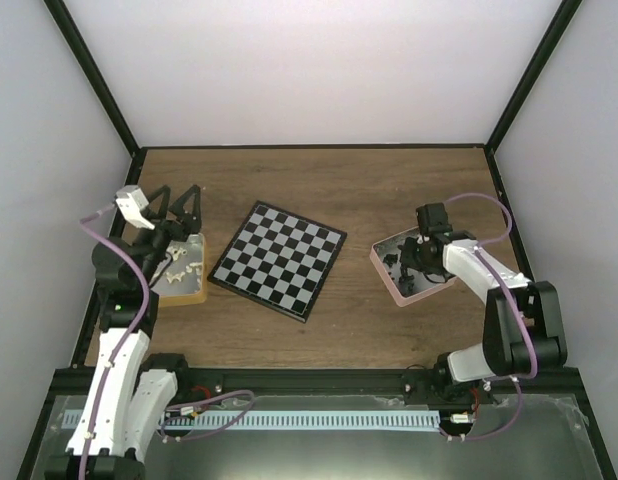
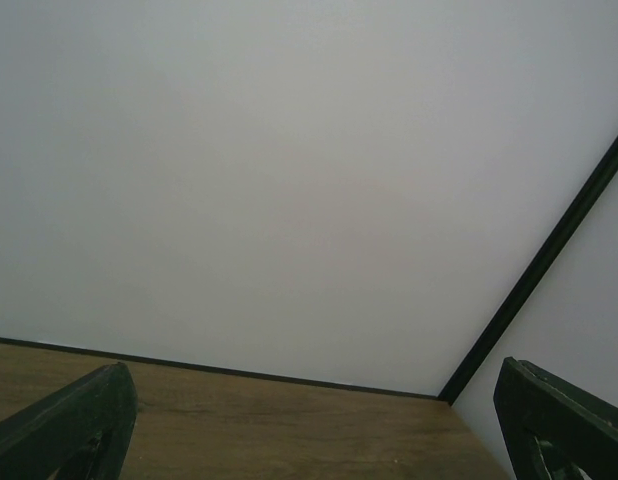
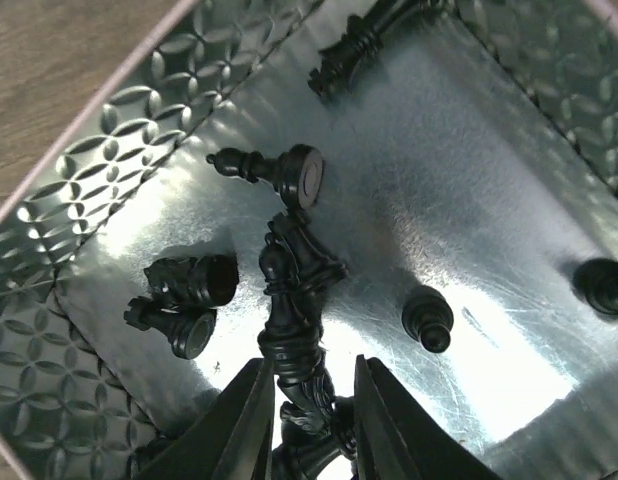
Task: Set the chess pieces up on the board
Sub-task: Pick up the chess piece from the storage box.
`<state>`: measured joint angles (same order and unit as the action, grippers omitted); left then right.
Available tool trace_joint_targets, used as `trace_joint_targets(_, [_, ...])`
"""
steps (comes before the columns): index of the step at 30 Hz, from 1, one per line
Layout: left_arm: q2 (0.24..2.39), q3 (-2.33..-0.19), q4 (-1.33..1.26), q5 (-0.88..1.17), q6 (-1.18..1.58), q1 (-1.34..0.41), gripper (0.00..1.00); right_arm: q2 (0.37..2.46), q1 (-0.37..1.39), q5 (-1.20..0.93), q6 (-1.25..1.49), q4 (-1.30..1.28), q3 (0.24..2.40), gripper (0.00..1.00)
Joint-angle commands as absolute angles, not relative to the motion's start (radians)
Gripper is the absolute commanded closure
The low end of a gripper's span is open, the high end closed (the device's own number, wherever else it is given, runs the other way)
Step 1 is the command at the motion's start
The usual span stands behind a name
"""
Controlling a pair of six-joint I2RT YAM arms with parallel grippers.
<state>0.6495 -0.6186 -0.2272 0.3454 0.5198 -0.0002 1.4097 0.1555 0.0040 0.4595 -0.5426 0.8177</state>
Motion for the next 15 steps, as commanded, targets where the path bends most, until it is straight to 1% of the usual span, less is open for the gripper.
trace_joint_targets(1, [0.707, -0.621, -0.339, 0.360, 0.483, 0.005, 0.00, 1.430, 0.170, 0.004, 0.447, -0.537, 0.806, 0.75])
trace_joint_targets(4, [0.732, -0.618, -0.349, 0.367, 0.482, 0.005, 0.00, 1.449, 0.175, -0.019, 0.441, -0.525, 0.790, 0.71])
trace_joint_targets(7, [0.731, -0.607, -0.347, 0.368, 0.482, 0.004, 0.00, 1.484, 0.180, -0.048, 0.428, -0.508, 0.791, 0.70])
trace_joint_targets(11, [0.723, -0.602, -0.333, 0.362, 0.480, 0.005, 0.00, 1.527, 0.188, -0.027, 0.422, -0.489, 0.801, 0.71])
trace_joint_targets(15, [0.716, -0.603, -0.324, 0.361, 0.477, 0.005, 0.00, 1.557, 0.204, 0.039, 0.418, -0.487, 0.818, 0.77])
